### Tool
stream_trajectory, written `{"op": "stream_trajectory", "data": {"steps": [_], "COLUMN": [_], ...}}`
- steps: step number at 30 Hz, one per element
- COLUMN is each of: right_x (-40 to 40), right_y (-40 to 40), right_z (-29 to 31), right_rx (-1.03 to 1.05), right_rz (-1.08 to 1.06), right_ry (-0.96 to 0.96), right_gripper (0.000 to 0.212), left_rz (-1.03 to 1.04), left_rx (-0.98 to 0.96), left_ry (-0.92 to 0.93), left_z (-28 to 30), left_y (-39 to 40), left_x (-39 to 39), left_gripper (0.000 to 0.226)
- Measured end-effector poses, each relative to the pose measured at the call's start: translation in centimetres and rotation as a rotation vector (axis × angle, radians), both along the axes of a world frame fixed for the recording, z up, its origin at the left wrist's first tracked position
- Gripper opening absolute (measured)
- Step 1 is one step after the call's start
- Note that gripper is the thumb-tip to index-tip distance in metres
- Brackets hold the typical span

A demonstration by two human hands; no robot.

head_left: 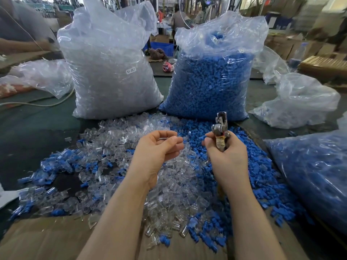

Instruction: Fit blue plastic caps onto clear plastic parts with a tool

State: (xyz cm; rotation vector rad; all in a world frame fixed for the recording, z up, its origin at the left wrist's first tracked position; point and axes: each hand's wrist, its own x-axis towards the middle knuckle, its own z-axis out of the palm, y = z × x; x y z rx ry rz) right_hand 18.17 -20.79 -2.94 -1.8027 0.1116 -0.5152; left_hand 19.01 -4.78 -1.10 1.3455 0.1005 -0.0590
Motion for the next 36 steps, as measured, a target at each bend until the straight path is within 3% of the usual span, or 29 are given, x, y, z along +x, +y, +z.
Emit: {"op": "stream_trajectory", "data": {"steps": [7,10,18,27,36], "right_x": [0.0,-0.1,-0.3,-0.3,-0.3], "right_y": [0.5,0.7,1.2,1.5,1.5], "right_z": [0.1,0.1,0.0,-0.3,-0.2], "right_rx": [0.07,0.025,-0.034,-0.084,-0.104], "right_rz": [0.133,0.141,0.14,0.075,0.059], "right_ry": [-0.033,-0.055,-0.126,-0.142,-0.104], "right_gripper": [0.016,0.013,0.015,0.009,0.009], "left_rz": [0.146,0.17,0.04,0.009,0.101], "left_rx": [0.118,0.051,-0.099,-0.136,0.033], "left_ry": [-0.082,-0.061,0.009,0.018,-0.151], "left_z": [-0.1,-0.2,-0.1,0.1,0.2], "left_y": [-0.8,-1.2,-1.8,-2.1,-2.4], "left_x": [0.0,-0.1,-0.4,-0.7,-1.0], "left_gripper": [0.01,0.01,0.008,0.009,0.01]}}
